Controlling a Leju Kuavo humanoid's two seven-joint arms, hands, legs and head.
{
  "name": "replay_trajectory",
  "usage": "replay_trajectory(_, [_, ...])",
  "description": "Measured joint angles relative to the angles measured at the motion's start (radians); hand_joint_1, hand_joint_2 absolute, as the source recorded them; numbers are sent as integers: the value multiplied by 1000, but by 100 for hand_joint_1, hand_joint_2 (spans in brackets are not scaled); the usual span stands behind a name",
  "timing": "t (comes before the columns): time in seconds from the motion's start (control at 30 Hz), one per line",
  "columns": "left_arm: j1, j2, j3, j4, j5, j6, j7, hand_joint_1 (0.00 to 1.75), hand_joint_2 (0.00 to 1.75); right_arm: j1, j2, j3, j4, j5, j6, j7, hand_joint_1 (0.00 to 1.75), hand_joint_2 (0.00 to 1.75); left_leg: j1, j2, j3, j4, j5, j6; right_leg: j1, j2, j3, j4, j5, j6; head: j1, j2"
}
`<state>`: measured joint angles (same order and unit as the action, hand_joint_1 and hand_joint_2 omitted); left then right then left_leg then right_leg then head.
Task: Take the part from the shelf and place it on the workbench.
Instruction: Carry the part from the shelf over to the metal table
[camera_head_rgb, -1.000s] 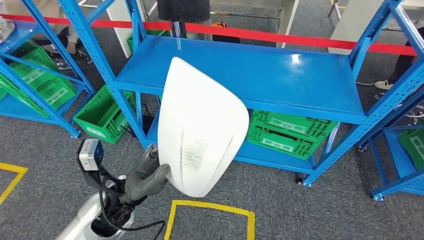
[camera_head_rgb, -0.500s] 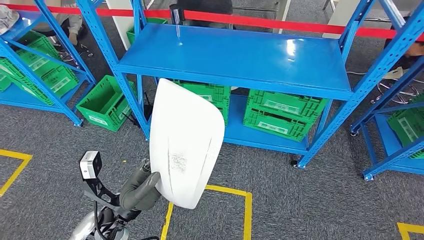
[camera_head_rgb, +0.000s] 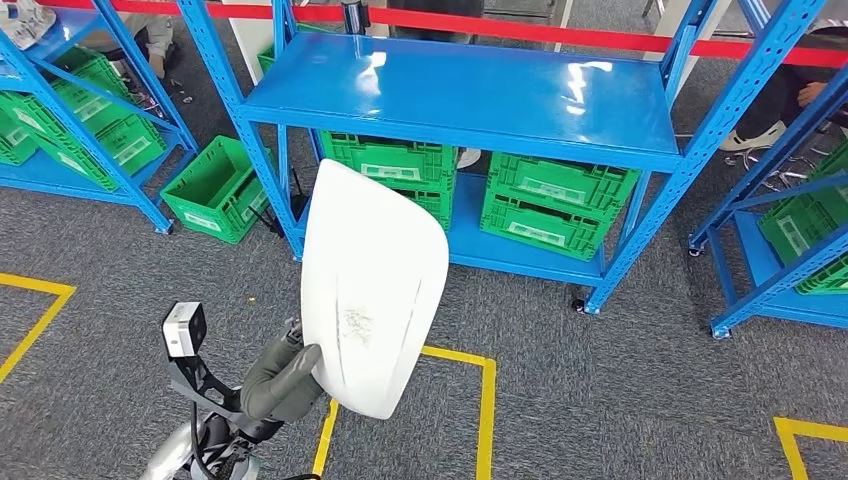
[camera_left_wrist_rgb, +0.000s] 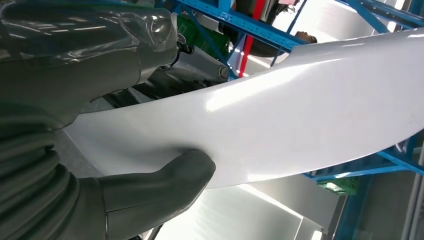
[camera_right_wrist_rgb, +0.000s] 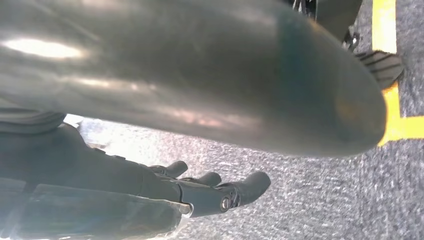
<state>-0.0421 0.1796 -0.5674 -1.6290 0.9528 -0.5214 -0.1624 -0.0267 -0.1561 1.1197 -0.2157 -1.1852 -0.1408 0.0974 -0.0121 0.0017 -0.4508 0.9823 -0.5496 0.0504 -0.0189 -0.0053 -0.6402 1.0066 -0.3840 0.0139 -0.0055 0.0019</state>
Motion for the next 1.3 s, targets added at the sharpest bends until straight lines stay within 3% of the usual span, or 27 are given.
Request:
replay_trajectory(0.07, [-1, 0, 0, 0, 0, 0, 0, 175, 175, 1, -1, 0, 1, 0, 0, 0, 0, 0, -4, 1, -11, -18, 26, 13, -4, -1, -3, -7, 13, 10, -1, 0])
replay_trajectory(0.1, [-2, -1, 0, 0, 0, 0, 0, 175, 175, 2, -1, 0, 1, 0, 0, 0, 0, 0, -3, 3, -20, -27, 43, 19, -4, 0, -9, 3, -2, 9, 0, 0])
replay_trajectory(0.13, [-3, -3, -1, 0, 0, 0, 0, 175, 175, 3, -1, 0, 1, 0, 0, 0, 0, 0, -1, 4, -31, -36, 62, 24, -3, 1, -18, 27, -36, 3, 1, 0])
replay_trajectory(0.2, [-4, -7, -1, 0, 0, 0, 0, 175, 175, 3, -2, 0, 2, 0, 0, 0, 0, 0, 1, 5, -63, -39, 93, 25, -4, 2, -46, 134, -134, -8, 3, 0])
replay_trajectory(0.23, [-3, -8, -1, 1, 0, 0, 0, 175, 175, 3, -3, 0, 2, 0, 0, 0, 0, 0, 1, 5, -81, -37, 109, 22, -5, 2, -58, 201, -168, -5, 3, 0])
replay_trajectory(0.27, [-2, -8, -2, 1, 0, 0, 1, 175, 175, 3, -5, 0, 2, 0, 0, 0, 0, 0, 1, 5, -100, -35, 124, 20, -7, 2, -61, 255, -178, 6, 3, 0])
replay_trajectory(0.3, [-2, -8, -2, 1, 0, 0, 1, 175, 175, 3, -6, 0, 2, 0, 0, 0, 0, 0, 2, 6, -120, -31, 138, 16, -9, 2, -52, 282, -166, 21, 3, 0])
replay_trajectory(0.33, [-2, -8, -2, 2, 0, 0, 1, 175, 175, 3, -7, 0, 2, 0, 0, 0, 0, 0, 5, 6, -141, -25, 151, 11, -12, 2, -24, 274, -142, 37, 3, 0])
replay_trajectory(0.37, [-2, -8, -2, 2, 0, 0, 1, 175, 175, 2, -9, 0, 3, 0, 0, 0, 0, 0, 7, 7, -162, -15, 160, 5, -16, 2, 23, 224, -122, 49, 3, 0])
replay_trajectory(0.4, [-2, -8, -1, 2, 0, 0, 1, 175, 175, 1, -8, 0, 3, 0, 0, 0, 0, 0, 8, 7, -182, -1, 167, -2, -17, 2, 81, 151, -124, 55, 4, 0])
replay_trajectory(0.47, [-1, -8, -1, 2, 0, 0, 1, 175, 175, -1, -9, 0, 3, 0, 0, 0, 0, 0, 6, 8, -210, 25, 178, -13, -17, 5, 160, 29, -159, 44, 4, 0])
replay_trajectory(0.5, [-1, -8, -1, 2, 0, 0, 1, 175, 175, -1, -9, 0, 3, 0, 0, -1, 0, 0, 6, 9, -217, 32, 184, -17, -13, 6, 172, 4, -176, 34, 4, 0])
replay_trajectory(0.57, [1, -7, -1, 2, 0, 0, 1, 175, 175, 2, -8, 0, 3, 0, 0, -1, 0, 0, 11, 9, -223, 35, 192, -23, -13, 4, 157, 3, -169, 12, 2, 0])
replay_trajectory(0.6, [3, -7, -1, 2, 0, 0, 1, 175, 175, 2, -7, 0, 3, 0, 0, 0, 0, 0, 14, 8, -229, 44, 176, -28, -13, 3, 149, 4, -160, 2, 2, 0])
replay_trajectory(0.67, [5, -6, -1, 2, 0, 0, 1, 175, 175, 2, -6, 0, 3, 0, 0, 0, 0, 0, 18, 5, -251, 115, 90, -41, -14, 0, 126, 4, -136, -13, 1, 0])
replay_trajectory(0.73, [6, -6, -1, 3, 0, 0, 1, 175, 175, 2, -7, 0, 4, 0, 0, 0, 0, 0, 21, 3, -275, 245, -4, -50, -11, -1, 101, 6, -112, -17, 1, 0])
replay_trajectory(0.77, [7, -6, -1, 3, 0, 0, 1, 175, 175, 3, -7, 0, 4, 0, 0, 0, 0, 0, 22, 3, -278, 298, -25, -51, -9, -1, 88, 6, -101, -17, 1, 0])
replay_trajectory(0.8, [7, -6, -1, 3, 0, 0, 1, 175, 175, 3, -7, 0, 4, 0, 0, 0, 0, 0, 23, 2, -267, 319, -23, -49, -6, -1, 75, 7, -91, -16, 1, 0])
replay_trajectory(0.83, [7, -6, -1, 3, 0, 0, 1, 175, 175, 3, -7, 0, 4, 0, 0, 0, 0, 0, 22, 2, -234, 299, -5, -43, -3, 0, 63, 7, -81, -15, 1, 0])
replay_trajectory(0.87, [6, -6, -1, 3, 0, 0, 1, 175, 175, 3, -7, 0, 4, 0, 0, 0, 0, 0, 20, 1, -185, 243, 17, -33, 0, 0, 53, 7, -73, -14, 1, 0])
replay_trajectory(0.93, [4, -6, 0, 3, 0, 0, 1, 175, 175, 2, -3, -1, 4, 0, 0, 0, 0, 0, 11, 0, -74, 87, 27, -6, 2, 1, 40, 6, -56, -10, 2, 0])
replay_trajectory(1.0, [1, -6, 0, 3, 0, 0, 1, 175, 175, 2, 0, -1, 4, 0, 0, 0, 0, 0, -1, 0, -26, 6, 18, 10, -5, 0, 34, 2, -39, 1, 2, 0])
replay_trajectory(1.1, [-1, -6, 0, 2, 0, 0, 0, 175, 175, 2, 0, -1, 7, 1, 0, 0, 0, 0, -6, 0, -30, -27, 53, 22, -9, -1, 25, -2, -28, 18, 2, 0])
replay_trajectory(1.17, [-3, -7, -1, 2, -18, -13, -14, 175, 175, -2, 0, 1, 5, 21, 19, 2, 0, 0, -2, 3, -43, -48, 83, 27, -6, 1, -1, 51, -79, 11, 4, 0])
replay_trajectory(1.23, [-3, -4, -2, 3, -54, -41, -43, 175, 175, -20, -3, 10, 1, 59, 52, 20, 0, 0, -3, 5, -69, -48, 104, 25, -6, 2, -42, 170, -156, 6, 5, 0])
replay_trajectory(1.27, [-3, -2, -2, 4, -68, -54, -56, 175, 175, -33, -4, 16, -2, 73, 64, 33, 0, 0, -4, 7, -83, -46, 114, 23, -6, 2, -55, 227, -176, 11, 5, 0])
replay_trajectory(1.3, [-2, 2, -4, 5, -76, -64, -64, 175, 175, -47, -5, 21, -4, 81, 71, 44, 0, 0, -4, 9, -97, -42, 122, 21, -7, 2, -54, 258, -178, 21, 5, 0])
